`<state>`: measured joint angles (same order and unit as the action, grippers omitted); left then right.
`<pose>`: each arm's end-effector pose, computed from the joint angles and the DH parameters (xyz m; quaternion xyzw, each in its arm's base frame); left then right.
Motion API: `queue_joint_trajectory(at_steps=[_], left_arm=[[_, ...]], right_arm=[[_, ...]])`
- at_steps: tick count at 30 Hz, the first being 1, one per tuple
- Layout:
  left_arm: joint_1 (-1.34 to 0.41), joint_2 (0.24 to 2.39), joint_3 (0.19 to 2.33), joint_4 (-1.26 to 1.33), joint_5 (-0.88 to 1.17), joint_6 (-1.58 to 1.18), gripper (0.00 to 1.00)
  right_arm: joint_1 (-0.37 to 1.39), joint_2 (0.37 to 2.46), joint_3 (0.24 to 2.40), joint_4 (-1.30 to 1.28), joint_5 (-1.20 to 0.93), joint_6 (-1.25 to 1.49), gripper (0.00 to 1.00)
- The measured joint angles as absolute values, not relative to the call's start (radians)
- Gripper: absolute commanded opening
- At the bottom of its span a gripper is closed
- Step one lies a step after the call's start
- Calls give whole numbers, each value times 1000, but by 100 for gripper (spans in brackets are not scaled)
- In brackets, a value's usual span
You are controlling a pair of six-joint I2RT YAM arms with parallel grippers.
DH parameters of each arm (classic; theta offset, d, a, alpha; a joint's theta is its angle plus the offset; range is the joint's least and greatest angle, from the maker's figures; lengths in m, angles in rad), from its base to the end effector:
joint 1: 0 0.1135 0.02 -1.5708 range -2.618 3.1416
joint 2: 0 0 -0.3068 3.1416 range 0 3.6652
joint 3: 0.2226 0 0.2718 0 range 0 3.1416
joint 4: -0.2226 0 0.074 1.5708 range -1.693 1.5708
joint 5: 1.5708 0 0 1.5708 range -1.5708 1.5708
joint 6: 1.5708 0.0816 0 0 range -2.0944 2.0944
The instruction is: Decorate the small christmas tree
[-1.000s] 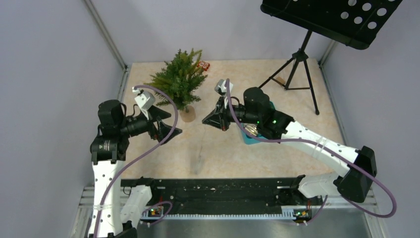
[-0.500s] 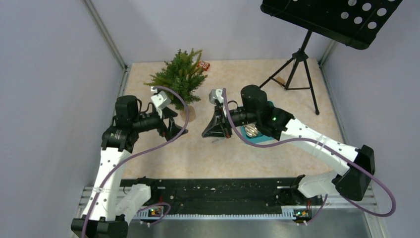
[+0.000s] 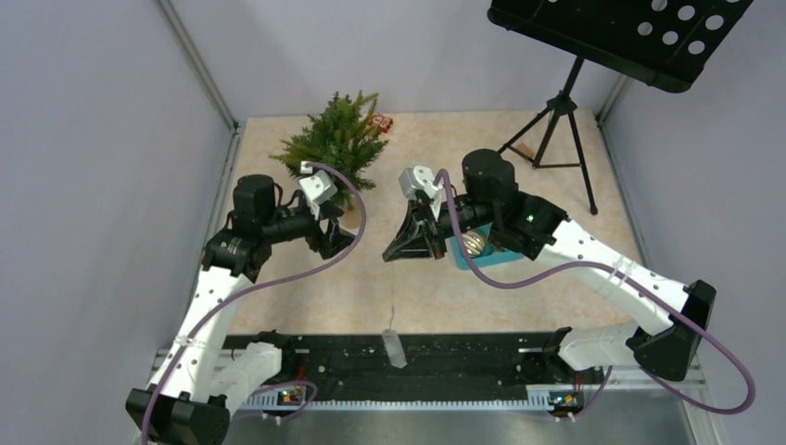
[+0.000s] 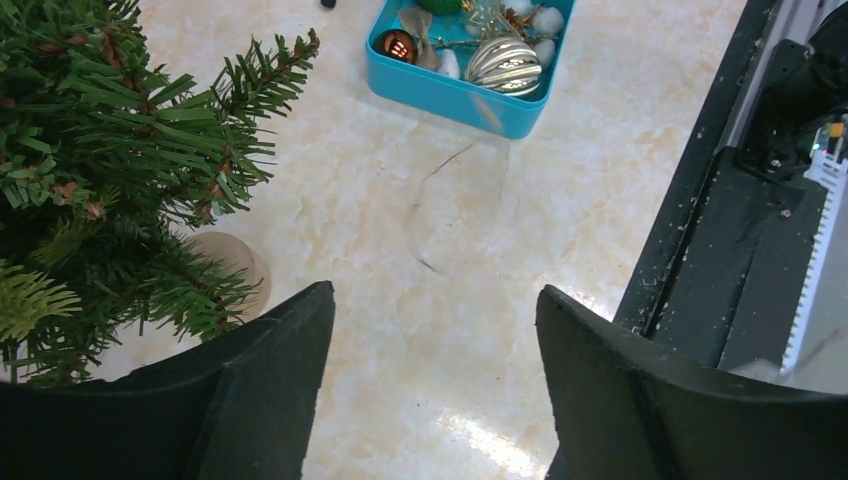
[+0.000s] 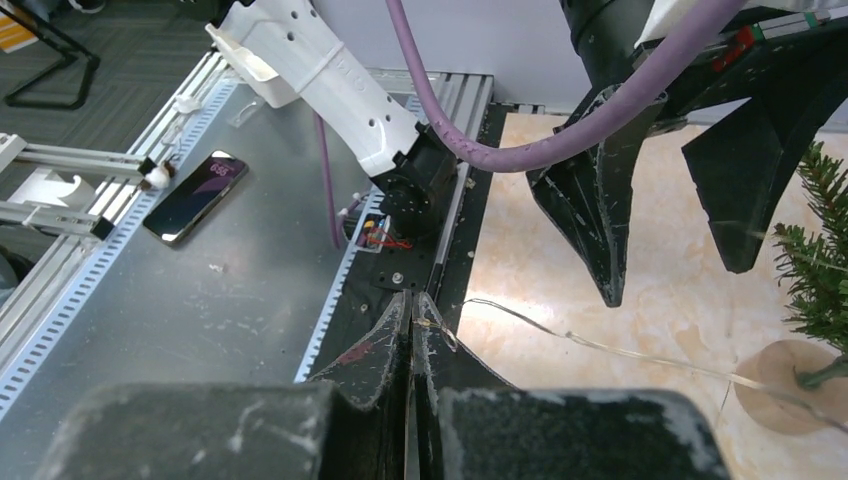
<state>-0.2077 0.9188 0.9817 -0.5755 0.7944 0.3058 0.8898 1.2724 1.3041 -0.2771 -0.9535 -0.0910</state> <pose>0.1925 -0.1001 0.3696 0.3910 0.7204 -0.3107 0.4813 0.1438 0.2831 0.4457 -0.5789 0.4849 0.5459 0.3629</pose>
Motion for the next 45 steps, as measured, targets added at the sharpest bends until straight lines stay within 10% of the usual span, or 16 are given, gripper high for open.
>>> queue_joint_trajectory(at_steps=[20,22,25,32,45], left_arm=[[-233,909,1039,-641,886,425,90],[-252,944,1036,-620,887,397,71],[-266,960,1034,-592,888,354,3],[-269,950,1045,-599,870,337,0],[-276,810,1431,-712,114,390,0]], right_arm=[[890,1271,1377,-467,-946,-192,0],[890,1271,1377,-470,-950,-192,0],[890,1271,1377,-466,-962,-187,0],[890,1258,1374,-464,-920,-182,0],[897,1230,1204,-152,-569,6,0]])
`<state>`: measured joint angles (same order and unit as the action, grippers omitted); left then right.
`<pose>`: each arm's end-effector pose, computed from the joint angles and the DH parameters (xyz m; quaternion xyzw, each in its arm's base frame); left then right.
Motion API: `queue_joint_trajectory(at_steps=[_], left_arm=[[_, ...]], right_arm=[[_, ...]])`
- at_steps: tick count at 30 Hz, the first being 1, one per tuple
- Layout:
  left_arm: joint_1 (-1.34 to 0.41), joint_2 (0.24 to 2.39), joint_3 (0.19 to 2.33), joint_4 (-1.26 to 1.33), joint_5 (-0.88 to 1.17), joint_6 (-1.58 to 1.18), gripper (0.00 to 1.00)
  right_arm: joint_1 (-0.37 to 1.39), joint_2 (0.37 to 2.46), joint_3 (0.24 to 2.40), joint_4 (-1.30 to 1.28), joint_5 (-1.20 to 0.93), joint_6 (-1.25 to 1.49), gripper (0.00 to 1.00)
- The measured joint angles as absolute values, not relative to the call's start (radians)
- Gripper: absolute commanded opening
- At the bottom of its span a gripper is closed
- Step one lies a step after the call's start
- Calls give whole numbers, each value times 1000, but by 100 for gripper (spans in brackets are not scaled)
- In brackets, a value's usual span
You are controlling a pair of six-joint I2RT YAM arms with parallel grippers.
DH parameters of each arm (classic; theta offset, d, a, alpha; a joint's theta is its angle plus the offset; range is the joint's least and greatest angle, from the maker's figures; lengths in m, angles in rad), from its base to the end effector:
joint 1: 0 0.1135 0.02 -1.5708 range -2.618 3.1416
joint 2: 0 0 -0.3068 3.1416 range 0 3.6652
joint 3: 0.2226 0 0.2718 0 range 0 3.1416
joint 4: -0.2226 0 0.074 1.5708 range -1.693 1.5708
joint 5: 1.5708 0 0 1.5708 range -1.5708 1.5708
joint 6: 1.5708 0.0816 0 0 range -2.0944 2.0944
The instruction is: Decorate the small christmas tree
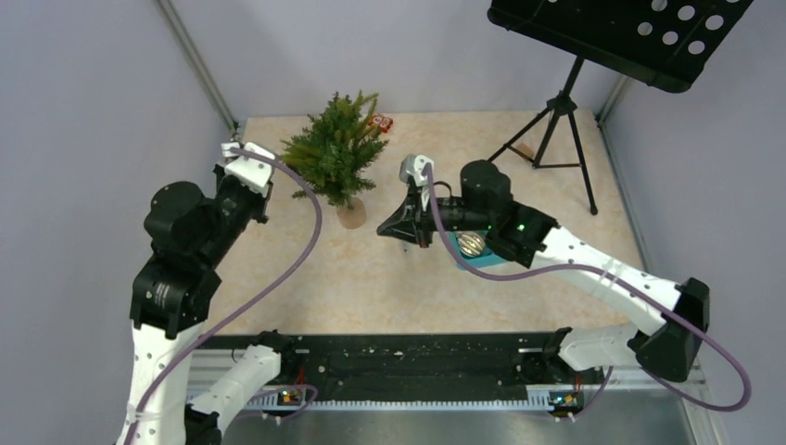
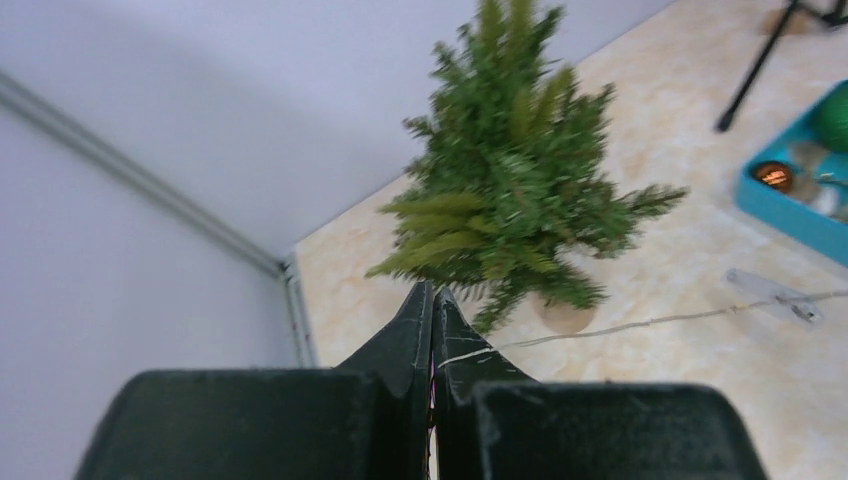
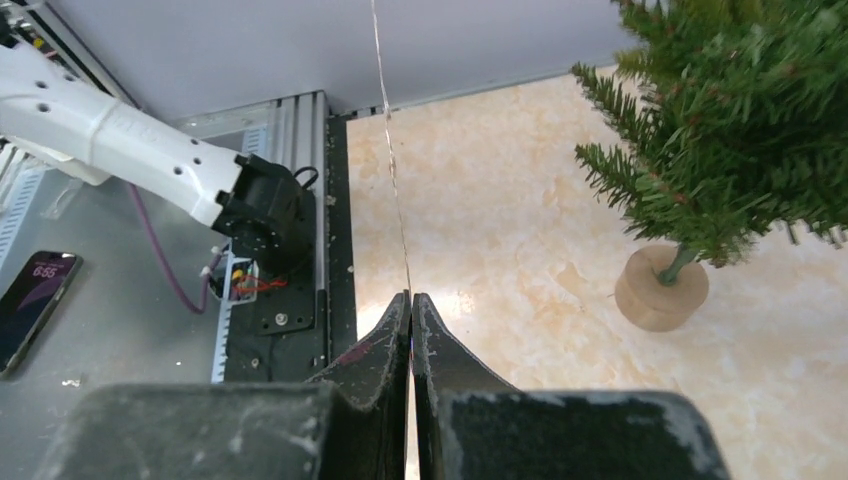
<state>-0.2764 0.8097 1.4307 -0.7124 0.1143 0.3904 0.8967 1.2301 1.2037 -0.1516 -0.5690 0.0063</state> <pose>0.1355 -0.0481 0.5245 0.2777 0.6843 -0.0038 0.6743 0.1682 0.2810 0.4304 -0.4796 0.5870 0.4624 0.4600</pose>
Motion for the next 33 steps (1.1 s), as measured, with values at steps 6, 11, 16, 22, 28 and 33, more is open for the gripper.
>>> queue_joint_trajectory(at_steps=[6,11,16,22,28,33], left_arm=[[-276,883,1401,-709,-112,445,0],[-277,963,1393,-742,-150,447,0],[-274,949,1412,-772,-163,432,0],[-274,902,1430,-793,-188,418,0],[-274,850,1390,-820,-250,414,0],[-274,820,1342,-825,-296,394,0]], right_arm=[[964,1406,1164,-16,-448,-13,0],[1029,1530,1123,50,-287,-73,20],[1053,1539,1051,89,-288,-126,91],[1054,1539,1026,70,-374,-257,99],[1054,1542,1022,-33,-398,-406,99],[1051,1654,1075,-124,-418,-533,98]])
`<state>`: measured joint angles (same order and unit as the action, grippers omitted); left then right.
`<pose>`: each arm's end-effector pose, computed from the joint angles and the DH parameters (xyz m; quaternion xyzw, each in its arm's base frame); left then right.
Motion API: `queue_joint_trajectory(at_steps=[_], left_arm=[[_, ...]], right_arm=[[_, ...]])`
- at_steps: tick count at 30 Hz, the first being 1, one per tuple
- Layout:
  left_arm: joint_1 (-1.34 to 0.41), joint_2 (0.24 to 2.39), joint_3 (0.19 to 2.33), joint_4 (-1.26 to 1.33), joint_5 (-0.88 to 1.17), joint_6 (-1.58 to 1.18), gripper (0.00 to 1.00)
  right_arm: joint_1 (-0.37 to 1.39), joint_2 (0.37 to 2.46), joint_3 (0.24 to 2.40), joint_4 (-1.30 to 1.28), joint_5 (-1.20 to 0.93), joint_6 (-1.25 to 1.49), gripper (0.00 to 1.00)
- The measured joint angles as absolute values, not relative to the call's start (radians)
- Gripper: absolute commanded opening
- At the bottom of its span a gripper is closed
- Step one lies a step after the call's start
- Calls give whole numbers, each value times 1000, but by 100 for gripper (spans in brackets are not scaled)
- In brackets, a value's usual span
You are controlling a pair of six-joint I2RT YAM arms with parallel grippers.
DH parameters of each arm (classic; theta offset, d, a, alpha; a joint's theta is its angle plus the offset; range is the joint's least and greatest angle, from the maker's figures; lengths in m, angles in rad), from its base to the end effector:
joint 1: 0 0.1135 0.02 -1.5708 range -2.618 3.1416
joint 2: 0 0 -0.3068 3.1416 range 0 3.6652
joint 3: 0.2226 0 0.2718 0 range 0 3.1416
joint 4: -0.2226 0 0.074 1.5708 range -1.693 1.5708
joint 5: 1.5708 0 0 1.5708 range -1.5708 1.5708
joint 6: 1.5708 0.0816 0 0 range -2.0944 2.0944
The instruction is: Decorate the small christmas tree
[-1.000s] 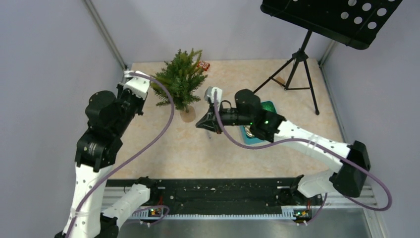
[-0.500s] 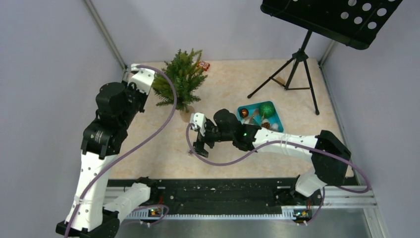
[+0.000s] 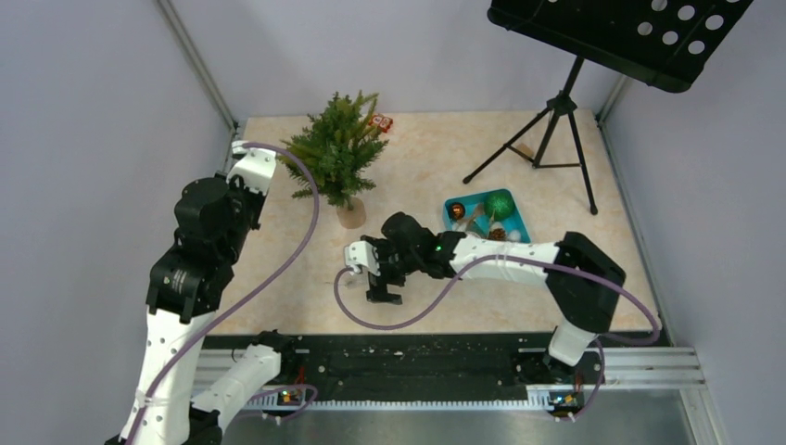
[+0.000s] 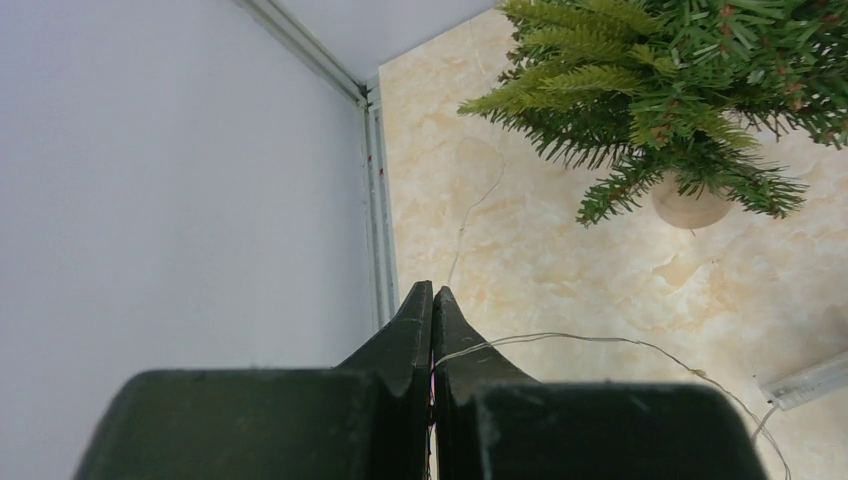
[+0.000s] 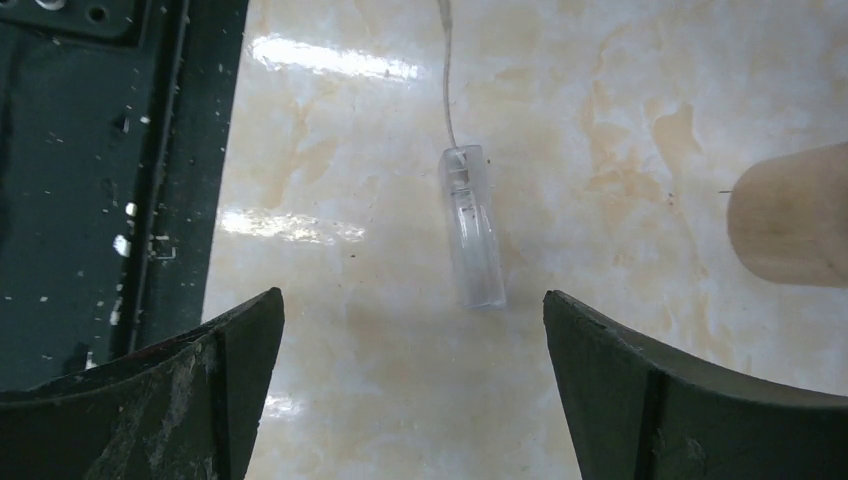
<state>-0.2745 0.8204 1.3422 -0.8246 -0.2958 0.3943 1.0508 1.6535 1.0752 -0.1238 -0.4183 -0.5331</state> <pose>0.1564 -0.0193 0.4767 0.1791 0.7814 0.1536 0.5777 0.1767 0.3754 0.2287 -0.6929 0.5612 0.2874 0.3497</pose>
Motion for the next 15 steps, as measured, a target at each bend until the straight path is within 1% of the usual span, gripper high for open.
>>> queue_joint_trajectory(at_steps=[4,8,10,13,15], left_arm=[[-274,821,1338,-821,-324,387,0],[-271,821,1326,-806,-340,386,0],[-269,818,1308,-800,-350,386,0],[-266,816,1291,-794,-363,386,0],[-260,816,1288,-786,-375,386,0]], right_arm=[[1048,1785,1175,-197,-421,-580,97],[1045,1864,1256,-221,-409,-594,95],[1044,1890,1275,-225,-397,-601,91],[1042,1933,1288,-233,-387,-604,81],[1037,1956,1290,-233,-387,-603,72]])
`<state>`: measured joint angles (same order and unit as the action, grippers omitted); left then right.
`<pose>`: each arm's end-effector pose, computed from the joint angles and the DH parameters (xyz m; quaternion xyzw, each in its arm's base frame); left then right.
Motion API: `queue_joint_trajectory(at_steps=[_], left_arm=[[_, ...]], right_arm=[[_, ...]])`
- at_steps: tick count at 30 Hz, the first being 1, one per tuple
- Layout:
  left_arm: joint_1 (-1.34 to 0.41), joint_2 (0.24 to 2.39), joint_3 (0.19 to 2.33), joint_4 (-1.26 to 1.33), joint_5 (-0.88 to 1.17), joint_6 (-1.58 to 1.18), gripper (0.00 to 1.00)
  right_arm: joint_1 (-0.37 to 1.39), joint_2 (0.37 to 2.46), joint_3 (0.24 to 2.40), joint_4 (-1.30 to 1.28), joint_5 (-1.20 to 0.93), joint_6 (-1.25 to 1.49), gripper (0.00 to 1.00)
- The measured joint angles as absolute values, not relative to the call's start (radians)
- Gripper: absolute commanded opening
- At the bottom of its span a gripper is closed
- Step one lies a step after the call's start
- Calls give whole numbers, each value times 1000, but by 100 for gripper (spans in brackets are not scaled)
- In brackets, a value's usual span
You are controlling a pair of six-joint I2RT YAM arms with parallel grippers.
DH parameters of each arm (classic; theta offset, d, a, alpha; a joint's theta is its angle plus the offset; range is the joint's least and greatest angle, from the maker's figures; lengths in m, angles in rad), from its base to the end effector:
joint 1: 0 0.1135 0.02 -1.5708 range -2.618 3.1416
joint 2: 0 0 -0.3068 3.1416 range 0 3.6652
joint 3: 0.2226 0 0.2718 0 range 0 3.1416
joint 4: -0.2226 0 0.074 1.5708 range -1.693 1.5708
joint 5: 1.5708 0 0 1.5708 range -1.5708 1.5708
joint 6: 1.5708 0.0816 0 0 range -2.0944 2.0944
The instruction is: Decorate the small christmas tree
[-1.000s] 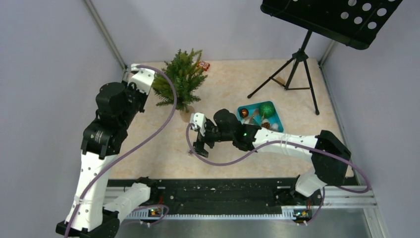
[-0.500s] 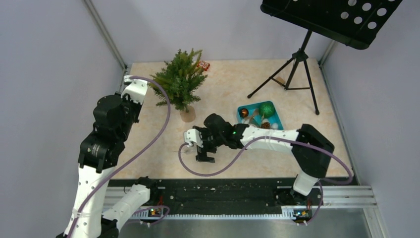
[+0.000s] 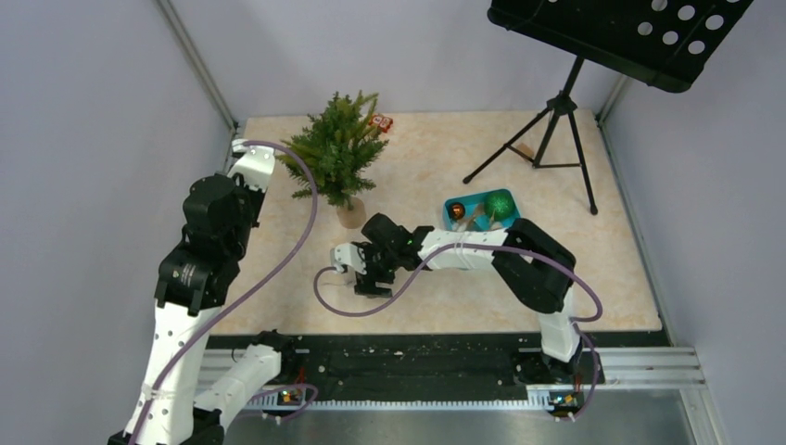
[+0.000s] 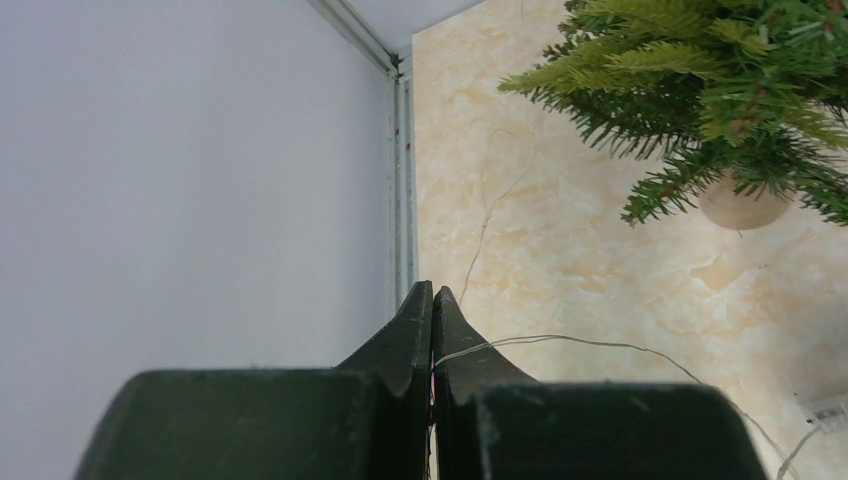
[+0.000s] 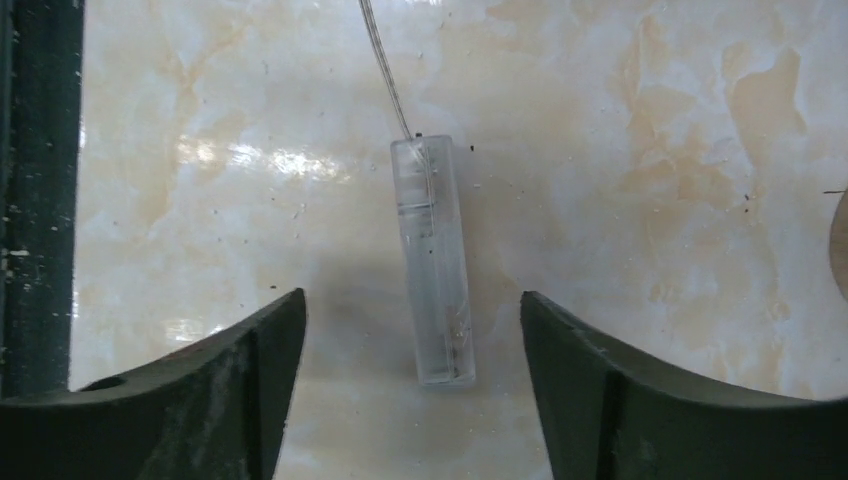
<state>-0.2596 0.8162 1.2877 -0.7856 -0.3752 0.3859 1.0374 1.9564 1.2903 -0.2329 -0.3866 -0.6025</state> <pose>0.1636 -0.0125 0.4646 0.1481 0.7885 0.1870 0.5668 0.2145 0.4238 0.1641 -0.7206 0.5858 0.2469 0.2767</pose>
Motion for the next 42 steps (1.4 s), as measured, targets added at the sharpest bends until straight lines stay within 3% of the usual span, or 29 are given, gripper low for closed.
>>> queue_joint_trajectory(at_steps=[11,18,33,37,42], left_arm=[[-224,814,1286,-754,-410,379,0],[-203,827,1288,-730,-406,380,0],[-61,966,1430,-576,-422,493,0],[99,1056,1468,-545,-363,505,0],[139,1174,1470,-513,-303,523,0]], right_arm=[[1012,1988,1268,-163,-379,-533,15],[998,1914,1160,-86,-384,-474,1],[884,1417,1028,53,-279,-263,0],[857,1409,1050,81,-255,-214,0],[854,1460,1068,83,-227,-190,0]])
